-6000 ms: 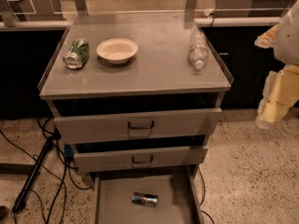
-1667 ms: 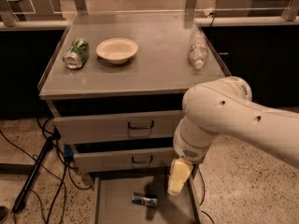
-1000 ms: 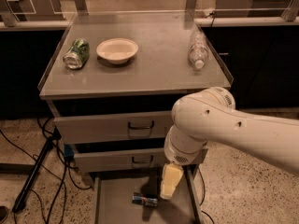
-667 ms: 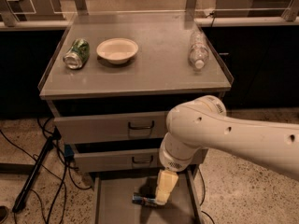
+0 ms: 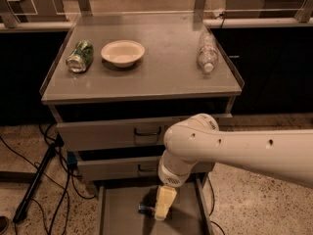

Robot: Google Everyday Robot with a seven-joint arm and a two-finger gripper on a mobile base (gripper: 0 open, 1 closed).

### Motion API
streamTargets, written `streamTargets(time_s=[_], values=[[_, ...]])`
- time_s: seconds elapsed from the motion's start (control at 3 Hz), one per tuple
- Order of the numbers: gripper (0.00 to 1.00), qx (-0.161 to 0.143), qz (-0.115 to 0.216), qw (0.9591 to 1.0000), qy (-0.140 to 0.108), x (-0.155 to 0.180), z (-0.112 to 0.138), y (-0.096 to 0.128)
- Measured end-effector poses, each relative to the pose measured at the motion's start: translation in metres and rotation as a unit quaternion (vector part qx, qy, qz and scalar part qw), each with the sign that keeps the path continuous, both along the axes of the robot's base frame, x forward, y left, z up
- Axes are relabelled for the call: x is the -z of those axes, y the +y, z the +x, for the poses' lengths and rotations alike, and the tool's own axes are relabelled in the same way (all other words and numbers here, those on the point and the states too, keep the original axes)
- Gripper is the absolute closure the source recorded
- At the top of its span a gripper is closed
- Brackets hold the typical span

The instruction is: Pick redbull can from bottom drawer and place on counter

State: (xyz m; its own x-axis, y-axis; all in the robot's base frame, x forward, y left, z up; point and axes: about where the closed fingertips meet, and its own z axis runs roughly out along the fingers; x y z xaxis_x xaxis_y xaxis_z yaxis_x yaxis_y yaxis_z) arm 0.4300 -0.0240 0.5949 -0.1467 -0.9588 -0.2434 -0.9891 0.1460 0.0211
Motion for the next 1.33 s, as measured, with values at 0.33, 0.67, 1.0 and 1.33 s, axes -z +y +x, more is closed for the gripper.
streamTargets(time_s=[0.33,0.67,1.0,1.33], values=[[0.00,0.012,-0.003,0.9999,-0.001,0.018,0.003,0.003],[0.00,0.045,-0.020,0.9988,-0.009,0.061,0.013,0.009],[0.00,0.047,-0.016,0.9988,-0.007,0.064,0.012,0.009],[0.00,0.047,-0.001,0.9989,0.002,0.076,0.009,0.009]])
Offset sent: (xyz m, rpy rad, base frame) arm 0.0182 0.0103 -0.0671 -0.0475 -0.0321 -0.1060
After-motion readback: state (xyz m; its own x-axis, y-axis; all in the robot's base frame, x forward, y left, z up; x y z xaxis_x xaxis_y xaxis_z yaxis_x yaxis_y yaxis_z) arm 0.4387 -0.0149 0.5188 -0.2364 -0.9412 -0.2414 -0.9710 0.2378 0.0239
